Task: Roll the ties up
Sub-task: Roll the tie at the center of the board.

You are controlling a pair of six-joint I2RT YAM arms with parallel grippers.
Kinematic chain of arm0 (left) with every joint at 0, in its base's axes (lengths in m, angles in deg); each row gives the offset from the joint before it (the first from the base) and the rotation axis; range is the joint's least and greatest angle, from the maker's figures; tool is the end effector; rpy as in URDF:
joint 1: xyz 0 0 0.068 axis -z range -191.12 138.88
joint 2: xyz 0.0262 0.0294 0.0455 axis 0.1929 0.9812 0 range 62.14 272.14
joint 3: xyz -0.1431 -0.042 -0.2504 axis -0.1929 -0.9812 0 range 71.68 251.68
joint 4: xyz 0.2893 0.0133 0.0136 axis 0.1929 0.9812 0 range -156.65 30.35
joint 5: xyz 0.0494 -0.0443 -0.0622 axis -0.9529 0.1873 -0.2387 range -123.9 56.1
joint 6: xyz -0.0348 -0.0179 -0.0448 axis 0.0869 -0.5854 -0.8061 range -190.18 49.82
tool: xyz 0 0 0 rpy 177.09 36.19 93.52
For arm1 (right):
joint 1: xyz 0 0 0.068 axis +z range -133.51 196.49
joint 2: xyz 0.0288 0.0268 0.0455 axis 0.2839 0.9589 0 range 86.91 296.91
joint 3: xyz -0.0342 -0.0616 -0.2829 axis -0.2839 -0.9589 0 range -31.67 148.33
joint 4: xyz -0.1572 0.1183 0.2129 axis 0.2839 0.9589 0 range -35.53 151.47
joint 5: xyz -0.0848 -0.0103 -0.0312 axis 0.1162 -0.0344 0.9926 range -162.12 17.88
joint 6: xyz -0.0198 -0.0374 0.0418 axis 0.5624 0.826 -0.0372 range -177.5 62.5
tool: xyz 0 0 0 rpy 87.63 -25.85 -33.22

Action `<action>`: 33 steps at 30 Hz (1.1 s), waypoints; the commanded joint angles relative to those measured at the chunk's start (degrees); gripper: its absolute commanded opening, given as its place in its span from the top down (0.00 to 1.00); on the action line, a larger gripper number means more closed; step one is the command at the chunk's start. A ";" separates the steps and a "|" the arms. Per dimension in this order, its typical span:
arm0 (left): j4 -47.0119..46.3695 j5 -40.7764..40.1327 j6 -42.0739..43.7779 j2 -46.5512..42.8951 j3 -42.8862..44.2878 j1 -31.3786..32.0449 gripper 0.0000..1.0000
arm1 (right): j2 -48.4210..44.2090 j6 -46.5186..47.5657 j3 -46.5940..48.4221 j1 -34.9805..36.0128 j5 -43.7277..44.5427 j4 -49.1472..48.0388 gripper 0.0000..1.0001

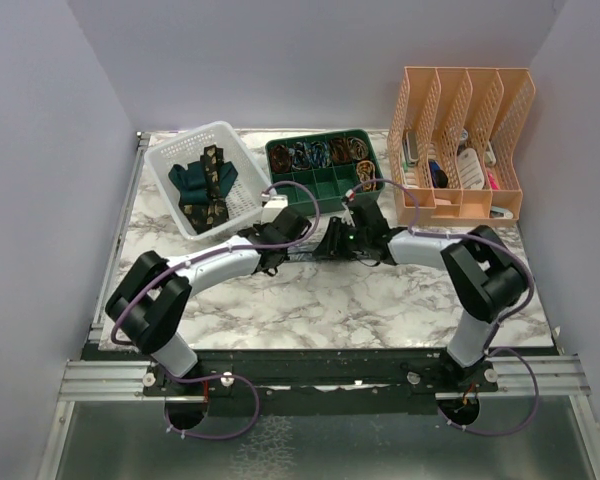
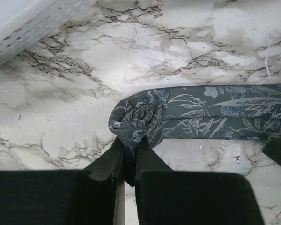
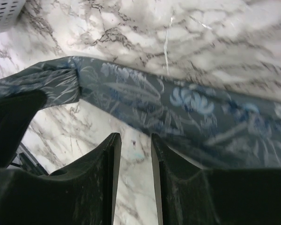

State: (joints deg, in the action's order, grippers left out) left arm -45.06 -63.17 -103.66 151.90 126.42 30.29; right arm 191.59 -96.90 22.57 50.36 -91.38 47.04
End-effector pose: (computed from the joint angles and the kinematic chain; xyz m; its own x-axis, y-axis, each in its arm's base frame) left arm 0.2693 -0.2091 0.1945 -0.7291 0.0016 -0.6844 -0.0325 0.9988 0.0370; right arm 0.3221 0.2334 0.1351 -0.8987 0.1184 -0.4222 -0.2018 0.7432 0.6380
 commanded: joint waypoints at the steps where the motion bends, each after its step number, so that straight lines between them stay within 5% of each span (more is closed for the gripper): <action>1: 3.96 -6.44 -2.02 3.79 3.66 2.78 1.00 | -9.72 -3.68 -5.36 -0.66 5.43 -4.80 0.63; 13: 13.10 -15.84 -3.72 13.84 14.47 8.46 1.00 | -26.19 -8.84 -17.59 -1.42 22.28 -3.85 0.62; 19: 14.17 -14.78 -3.82 18.56 18.51 10.40 1.00 | -28.98 -17.33 -19.68 -2.79 33.53 4.81 0.61; 25: 14.02 -10.82 -3.69 22.45 23.21 11.94 0.94 | -29.46 -18.96 -21.89 -4.64 33.15 4.26 0.60; 33: 13.97 -7.94 -3.54 24.65 26.13 12.12 0.49 | -28.48 -15.91 -21.66 -5.33 28.73 1.95 0.60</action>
State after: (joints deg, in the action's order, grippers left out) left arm -31.67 -74.25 -106.43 175.53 151.14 42.11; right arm 163.22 -114.04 1.07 45.61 -61.29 50.24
